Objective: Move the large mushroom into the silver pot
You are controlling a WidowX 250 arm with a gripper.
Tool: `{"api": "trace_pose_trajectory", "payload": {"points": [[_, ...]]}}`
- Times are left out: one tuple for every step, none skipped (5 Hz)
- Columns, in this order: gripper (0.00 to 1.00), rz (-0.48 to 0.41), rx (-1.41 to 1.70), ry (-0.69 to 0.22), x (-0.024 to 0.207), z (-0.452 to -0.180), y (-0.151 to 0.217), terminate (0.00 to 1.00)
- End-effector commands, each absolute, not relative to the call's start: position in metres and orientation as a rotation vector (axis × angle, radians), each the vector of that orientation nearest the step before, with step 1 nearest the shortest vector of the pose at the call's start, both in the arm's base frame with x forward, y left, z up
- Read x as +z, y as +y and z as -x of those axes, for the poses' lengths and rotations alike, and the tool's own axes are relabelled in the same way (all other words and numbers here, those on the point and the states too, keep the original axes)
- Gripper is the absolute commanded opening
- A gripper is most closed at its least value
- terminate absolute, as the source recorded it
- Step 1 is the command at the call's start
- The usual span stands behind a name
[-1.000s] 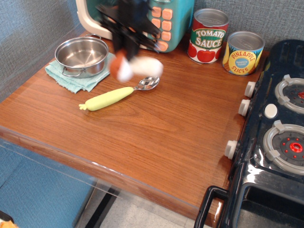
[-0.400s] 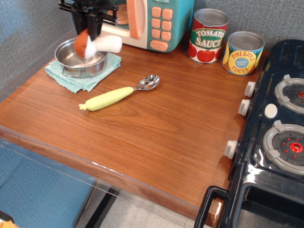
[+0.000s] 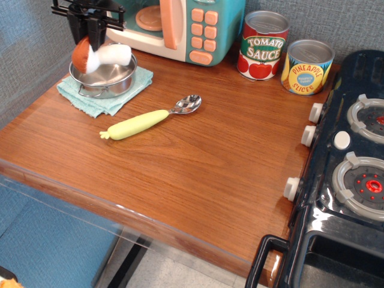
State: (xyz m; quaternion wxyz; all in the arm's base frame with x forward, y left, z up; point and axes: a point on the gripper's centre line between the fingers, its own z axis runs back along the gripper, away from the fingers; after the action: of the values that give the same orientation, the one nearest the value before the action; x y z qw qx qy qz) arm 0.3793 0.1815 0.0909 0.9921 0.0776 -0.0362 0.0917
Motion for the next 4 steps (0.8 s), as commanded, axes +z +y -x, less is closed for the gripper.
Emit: {"api": "trace_pose_trajectory", "payload": {"points": [[1.00,-0.194,0.154,-0.126,0.114,-0.374,0.180,0.00],[1.00,-0.188,0.104,-0.185,0.132,-0.371,0.168,0.00],[1.00,-0.178,0.010,-0.213,0.154,-0.363,0.149,0.00],[1.00,-0.143,-0.056,-0.224,0.161,-0.357,0.136,0.00]]}}
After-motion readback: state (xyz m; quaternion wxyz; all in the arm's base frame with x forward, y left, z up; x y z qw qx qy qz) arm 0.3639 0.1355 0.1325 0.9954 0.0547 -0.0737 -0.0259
